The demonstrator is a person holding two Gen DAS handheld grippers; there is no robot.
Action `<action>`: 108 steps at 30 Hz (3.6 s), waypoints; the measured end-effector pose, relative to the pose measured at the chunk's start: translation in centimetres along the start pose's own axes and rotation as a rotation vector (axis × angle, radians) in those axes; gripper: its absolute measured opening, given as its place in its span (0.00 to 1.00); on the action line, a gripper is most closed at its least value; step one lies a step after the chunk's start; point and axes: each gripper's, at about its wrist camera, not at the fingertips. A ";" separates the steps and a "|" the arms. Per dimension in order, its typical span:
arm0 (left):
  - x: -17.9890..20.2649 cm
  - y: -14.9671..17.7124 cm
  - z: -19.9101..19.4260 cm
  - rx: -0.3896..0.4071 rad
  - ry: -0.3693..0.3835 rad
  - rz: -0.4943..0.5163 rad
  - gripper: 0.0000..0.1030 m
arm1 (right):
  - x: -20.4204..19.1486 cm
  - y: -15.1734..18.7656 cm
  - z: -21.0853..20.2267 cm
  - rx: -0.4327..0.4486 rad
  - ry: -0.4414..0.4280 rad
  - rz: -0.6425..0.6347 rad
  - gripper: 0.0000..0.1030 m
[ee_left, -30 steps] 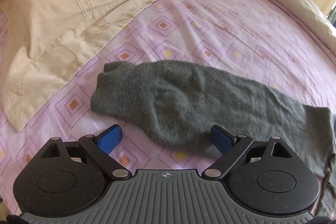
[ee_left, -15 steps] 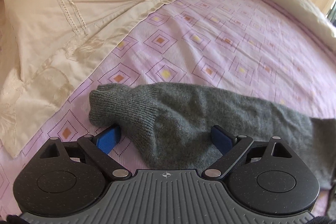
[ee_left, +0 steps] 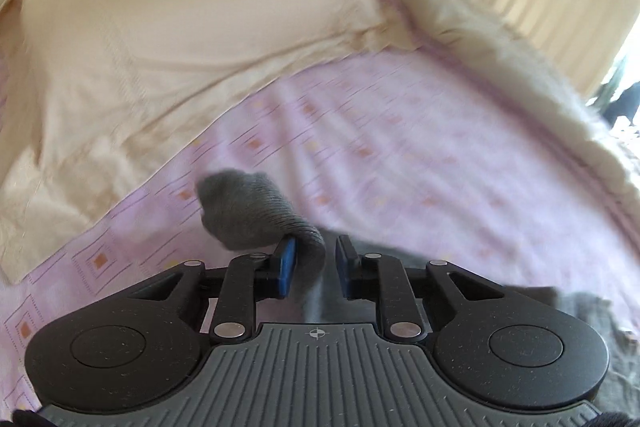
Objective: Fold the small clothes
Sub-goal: 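Move the left gripper to the other sleeve cuff and close on it, then lift the cuff with the left gripper and fold the sleeve over the body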
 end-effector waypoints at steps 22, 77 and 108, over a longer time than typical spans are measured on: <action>4.9 1.5 -2.0 -0.059 -0.059 0.086 0.72 | 6.6 0.3 -2.7 0.032 -0.014 0.097 0.99; 19.5 -3.2 -12.8 0.158 0.425 0.113 0.08 | 4.7 0.0 0.0 -0.021 -0.106 0.083 0.99; 42.7 18.0 -12.7 -0.182 0.915 0.620 0.56 | 20.0 1.4 -3.4 0.007 0.048 0.243 1.00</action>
Point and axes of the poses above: each gripper's, at about its wrist camera, not at the fingertips, and z roughly the way its jaws point, x to its right, y to its underside, and after that the axes turned 12 degrees about x, right-handed
